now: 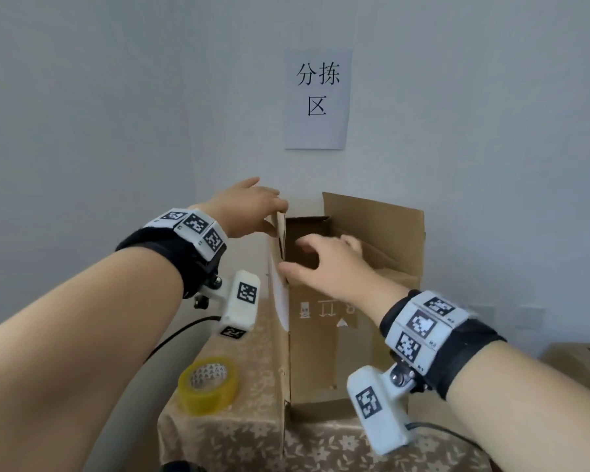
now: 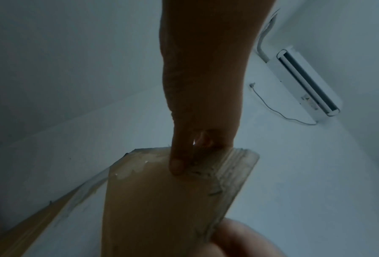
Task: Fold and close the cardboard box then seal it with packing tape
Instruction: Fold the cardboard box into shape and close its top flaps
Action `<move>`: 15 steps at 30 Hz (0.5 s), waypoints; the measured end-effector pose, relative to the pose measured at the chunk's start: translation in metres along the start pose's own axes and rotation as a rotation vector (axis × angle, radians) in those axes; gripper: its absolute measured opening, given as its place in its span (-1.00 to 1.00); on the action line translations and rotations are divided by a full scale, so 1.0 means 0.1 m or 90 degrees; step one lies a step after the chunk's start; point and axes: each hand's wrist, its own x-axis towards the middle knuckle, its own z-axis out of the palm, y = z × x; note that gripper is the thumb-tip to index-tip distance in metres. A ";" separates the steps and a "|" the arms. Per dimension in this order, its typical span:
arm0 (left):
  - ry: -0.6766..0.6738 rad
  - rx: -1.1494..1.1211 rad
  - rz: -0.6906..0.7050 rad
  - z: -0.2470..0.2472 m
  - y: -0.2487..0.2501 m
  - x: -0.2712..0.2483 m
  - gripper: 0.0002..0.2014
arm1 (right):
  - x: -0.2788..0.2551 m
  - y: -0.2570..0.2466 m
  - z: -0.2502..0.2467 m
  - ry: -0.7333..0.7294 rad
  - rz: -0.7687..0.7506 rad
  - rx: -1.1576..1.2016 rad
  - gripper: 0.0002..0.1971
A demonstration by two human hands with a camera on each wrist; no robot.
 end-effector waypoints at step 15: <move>0.169 -0.289 -0.196 0.06 0.02 0.32 -0.56 | 0.21 0.47 -0.12 0.561 -0.014 -0.039 -0.90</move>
